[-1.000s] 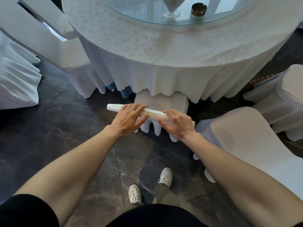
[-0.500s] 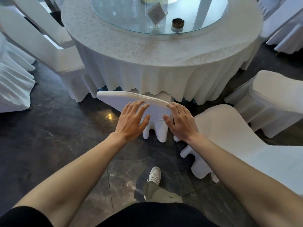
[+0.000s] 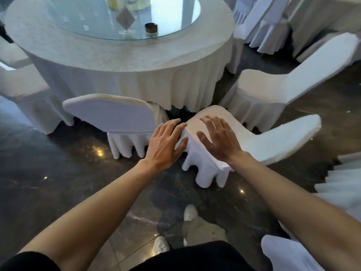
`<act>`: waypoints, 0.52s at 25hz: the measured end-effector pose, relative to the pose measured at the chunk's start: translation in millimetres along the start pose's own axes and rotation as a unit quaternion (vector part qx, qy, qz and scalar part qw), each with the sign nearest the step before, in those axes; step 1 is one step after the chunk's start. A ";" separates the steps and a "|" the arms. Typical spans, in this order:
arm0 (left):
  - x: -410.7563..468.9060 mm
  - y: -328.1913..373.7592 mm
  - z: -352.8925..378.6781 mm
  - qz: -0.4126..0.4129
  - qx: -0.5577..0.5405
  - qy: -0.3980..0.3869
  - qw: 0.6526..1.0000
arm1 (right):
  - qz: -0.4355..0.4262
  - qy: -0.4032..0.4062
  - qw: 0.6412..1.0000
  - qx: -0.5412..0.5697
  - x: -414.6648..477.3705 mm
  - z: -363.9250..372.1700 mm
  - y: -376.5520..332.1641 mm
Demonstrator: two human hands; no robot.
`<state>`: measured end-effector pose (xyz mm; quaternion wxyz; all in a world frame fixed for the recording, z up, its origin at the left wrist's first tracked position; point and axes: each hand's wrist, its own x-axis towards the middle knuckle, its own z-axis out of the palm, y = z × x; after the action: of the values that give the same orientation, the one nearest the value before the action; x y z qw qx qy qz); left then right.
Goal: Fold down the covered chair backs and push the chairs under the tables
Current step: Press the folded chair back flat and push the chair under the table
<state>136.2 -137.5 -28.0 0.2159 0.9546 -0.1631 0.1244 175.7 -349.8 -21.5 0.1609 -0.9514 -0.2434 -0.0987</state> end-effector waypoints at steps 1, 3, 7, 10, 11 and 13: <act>7.8 24.1 7.9 0.002 -0.013 0.004 1.000 | 0.016 0.004 1.000 -0.004 -14.0 -11.4 21.0; 25.2 71.3 32.2 0.017 -0.030 -0.004 0.999 | 0.039 0.015 0.999 -0.014 -44.3 -35.1 67.4; 60.8 170.4 100.9 0.026 -0.061 -0.020 0.998 | 0.038 0.008 0.998 -0.044 -94.9 -73.9 175.1; 88.3 236.0 158.1 0.000 -0.084 -0.041 0.996 | 0.014 0.001 0.998 -0.054 -122.2 -94.1 252.2; 97.7 257.5 175.6 -0.015 -0.082 -0.043 0.996 | 0.013 -0.009 0.999 -0.051 -130.2 -103.5 274.8; 120.2 302.4 208.6 -0.032 -0.082 -0.047 0.995 | 0.020 -0.026 0.999 -0.039 -142.6 -123.1 329.2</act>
<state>170.7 -521.1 -61.3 0.2894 0.9432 -0.1521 0.0585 202.2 -728.0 -30.1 0.1191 -0.9639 -0.2244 -0.0799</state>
